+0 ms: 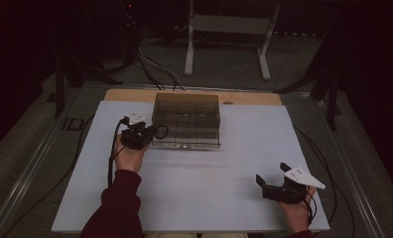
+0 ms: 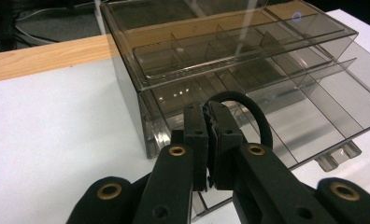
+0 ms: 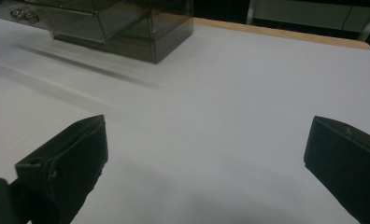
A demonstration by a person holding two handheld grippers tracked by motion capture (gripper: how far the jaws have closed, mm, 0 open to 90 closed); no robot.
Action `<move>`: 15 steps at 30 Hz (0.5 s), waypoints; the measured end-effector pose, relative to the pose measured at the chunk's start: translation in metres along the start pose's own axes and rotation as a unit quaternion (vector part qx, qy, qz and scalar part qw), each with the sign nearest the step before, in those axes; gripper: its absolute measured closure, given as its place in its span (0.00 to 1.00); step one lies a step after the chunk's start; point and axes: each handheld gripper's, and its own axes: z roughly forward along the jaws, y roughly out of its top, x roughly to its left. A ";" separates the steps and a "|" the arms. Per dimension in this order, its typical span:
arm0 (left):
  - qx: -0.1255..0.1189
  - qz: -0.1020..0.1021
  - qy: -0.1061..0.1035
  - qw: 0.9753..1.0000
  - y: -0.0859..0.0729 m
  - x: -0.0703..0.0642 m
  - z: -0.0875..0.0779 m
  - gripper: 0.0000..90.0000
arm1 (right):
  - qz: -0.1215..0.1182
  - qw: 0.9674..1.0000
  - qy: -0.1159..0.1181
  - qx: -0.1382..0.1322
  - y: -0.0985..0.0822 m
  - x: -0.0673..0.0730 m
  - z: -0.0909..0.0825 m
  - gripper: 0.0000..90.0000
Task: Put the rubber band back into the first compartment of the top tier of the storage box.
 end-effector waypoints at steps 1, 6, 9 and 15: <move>0.000 0.000 0.000 1.000 0.000 0.000 0.000 0.98 | 0.000 1.000 0.000 0.000 0.000 0.000 0.000 0.00; 0.002 0.001 -0.002 1.000 -0.001 -0.002 0.004 0.98 | 0.001 1.000 -0.001 0.000 0.000 0.000 -0.001 0.00; 0.003 0.002 -0.001 1.000 -0.001 -0.003 0.005 0.98 | 0.001 1.000 -0.001 -0.001 0.000 0.000 -0.001 0.00; 0.007 0.005 -0.002 1.000 -0.001 -0.005 0.009 0.98 | 0.000 1.000 0.000 0.000 0.000 0.000 -0.001 0.00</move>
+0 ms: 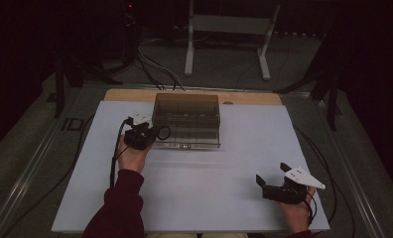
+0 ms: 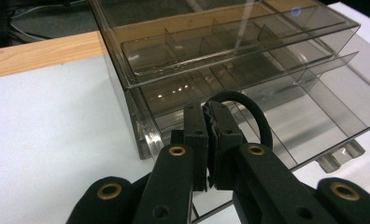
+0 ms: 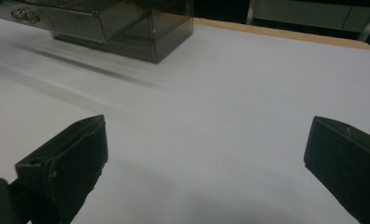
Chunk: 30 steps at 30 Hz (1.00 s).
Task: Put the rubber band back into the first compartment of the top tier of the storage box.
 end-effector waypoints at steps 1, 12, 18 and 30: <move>0.002 0.000 0.001 1.000 0.000 -0.001 0.002 0.98 | 0.000 1.000 0.000 0.000 0.000 0.000 0.000 0.00; 0.013 0.009 0.007 1.000 -0.001 -0.003 0.010 0.98 | 0.000 1.000 0.000 0.000 0.000 0.000 0.000 0.00; 0.022 0.011 0.007 1.000 -0.002 -0.005 0.015 0.98 | -0.001 1.000 0.000 0.000 0.000 0.000 0.000 0.00; 0.032 0.011 0.004 0.999 -0.004 -0.009 0.023 0.98 | -0.001 1.000 0.001 0.000 0.000 0.000 0.000 0.00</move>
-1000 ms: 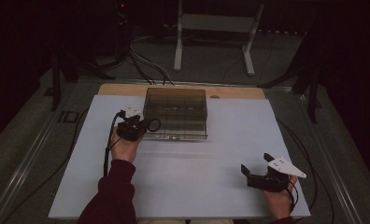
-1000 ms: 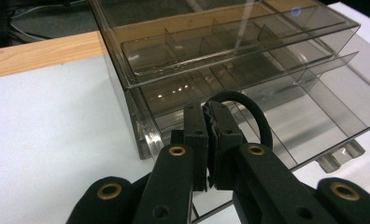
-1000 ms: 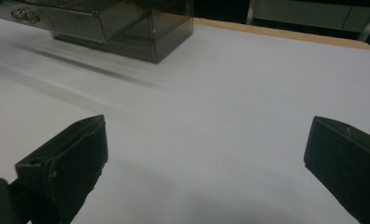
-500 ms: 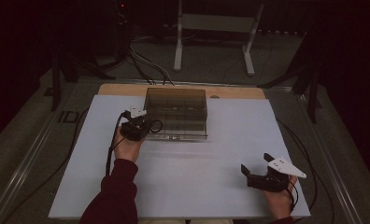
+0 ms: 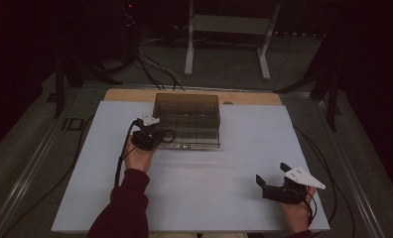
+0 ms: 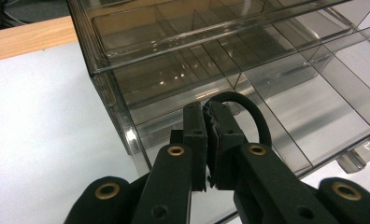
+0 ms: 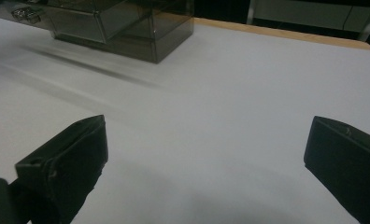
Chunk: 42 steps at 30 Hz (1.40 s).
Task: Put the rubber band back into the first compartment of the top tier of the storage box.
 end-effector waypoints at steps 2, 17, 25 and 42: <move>0.000 0.000 0.000 1.000 0.000 0.000 0.000 0.98 | 0.000 1.000 0.000 0.000 0.000 0.000 0.000 0.00; -0.015 -0.005 -0.008 1.000 0.002 -0.002 -0.007 0.68 | 0.000 1.000 0.000 0.001 0.000 0.000 0.000 0.00; -0.027 -0.014 -0.017 0.999 0.002 -0.001 -0.010 0.53 | 0.000 1.000 0.000 0.002 0.000 0.000 0.000 0.00; -0.034 0.000 0.002 0.999 0.002 -0.006 -0.013 0.25 | 0.000 1.000 0.001 0.002 0.000 0.000 0.000 0.00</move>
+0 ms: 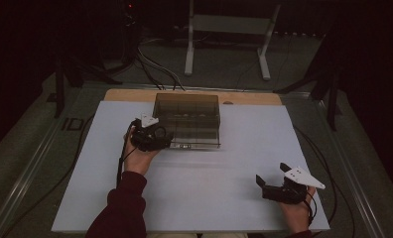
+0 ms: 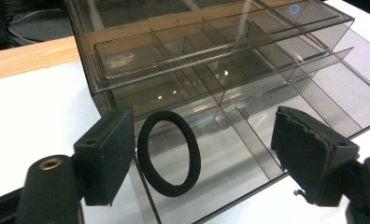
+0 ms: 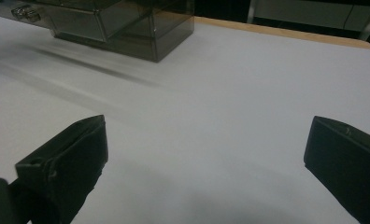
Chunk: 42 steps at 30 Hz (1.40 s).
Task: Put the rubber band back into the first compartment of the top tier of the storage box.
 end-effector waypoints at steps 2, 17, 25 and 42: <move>0.006 0.003 0.003 1.000 -0.001 0.001 0.000 0.21 | 0.000 1.000 0.000 0.000 0.000 0.000 0.000 0.00; -0.040 -0.008 -0.004 0.999 -0.004 0.012 -0.016 0.01 | -0.001 1.000 0.000 0.000 0.000 0.000 0.000 0.00; -0.068 -0.008 0.003 0.998 -0.008 0.019 -0.031 0.01 | -0.001 1.000 0.000 0.000 0.000 0.000 0.000 0.00; -0.089 -0.006 0.013 0.996 -0.031 0.036 -0.070 0.01 | -0.002 1.000 0.004 -0.001 0.000 0.002 0.000 0.00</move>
